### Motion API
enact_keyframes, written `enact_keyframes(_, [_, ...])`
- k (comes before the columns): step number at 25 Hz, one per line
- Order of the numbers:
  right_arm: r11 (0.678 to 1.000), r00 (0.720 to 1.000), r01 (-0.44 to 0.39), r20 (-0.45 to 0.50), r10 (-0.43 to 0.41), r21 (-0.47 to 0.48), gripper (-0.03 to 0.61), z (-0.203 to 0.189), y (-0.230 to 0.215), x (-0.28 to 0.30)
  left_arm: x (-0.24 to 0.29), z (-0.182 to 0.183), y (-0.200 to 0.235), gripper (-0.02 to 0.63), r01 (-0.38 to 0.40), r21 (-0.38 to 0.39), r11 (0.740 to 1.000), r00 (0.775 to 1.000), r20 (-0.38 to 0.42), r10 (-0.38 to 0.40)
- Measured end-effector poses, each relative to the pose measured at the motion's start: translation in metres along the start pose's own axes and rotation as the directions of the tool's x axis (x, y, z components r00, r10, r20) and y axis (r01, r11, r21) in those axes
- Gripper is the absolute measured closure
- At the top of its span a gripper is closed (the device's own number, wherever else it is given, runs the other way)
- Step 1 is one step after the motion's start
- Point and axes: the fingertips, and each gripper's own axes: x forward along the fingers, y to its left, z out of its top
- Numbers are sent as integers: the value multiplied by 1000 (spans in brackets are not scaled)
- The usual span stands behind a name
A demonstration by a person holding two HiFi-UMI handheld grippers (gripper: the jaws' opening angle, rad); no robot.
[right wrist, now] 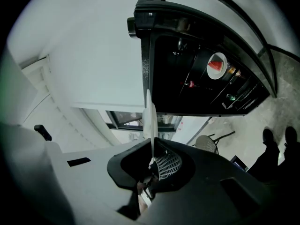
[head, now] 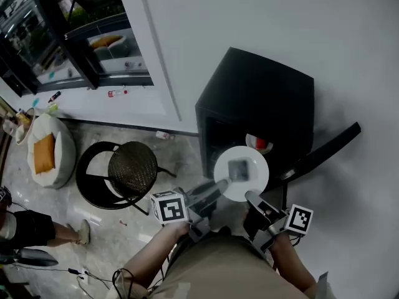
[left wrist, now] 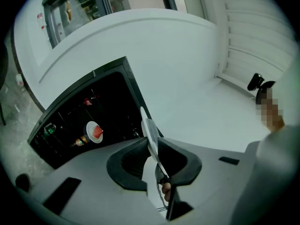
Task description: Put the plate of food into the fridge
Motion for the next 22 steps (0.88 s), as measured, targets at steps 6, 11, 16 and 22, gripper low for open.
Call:
enact_keyframes(6, [999, 996, -11, -84, 7, -50, 550, -7, -7, -2, -15, -10, 2, 557, -73, -2, 997, 995, 61, 73])
enact_keyframes(11, [998, 992, -24, -123, 17, -60, 549, -15, -8, -7, -20, -17, -10, 557, -56, 29, 998, 994, 97, 53])
enact_keyframes(16, [995, 989, -26, -145, 12, -99, 549, -15, -3, -15, -22, -23, -10, 565, -83, -26, 996, 986, 140, 86])
enact_keyframes(22, [987, 987, -35, -163, 8, -158, 549, -18, -11, -7, -31, -22, 1, 581, -77, -90, 993, 981, 172, 92])
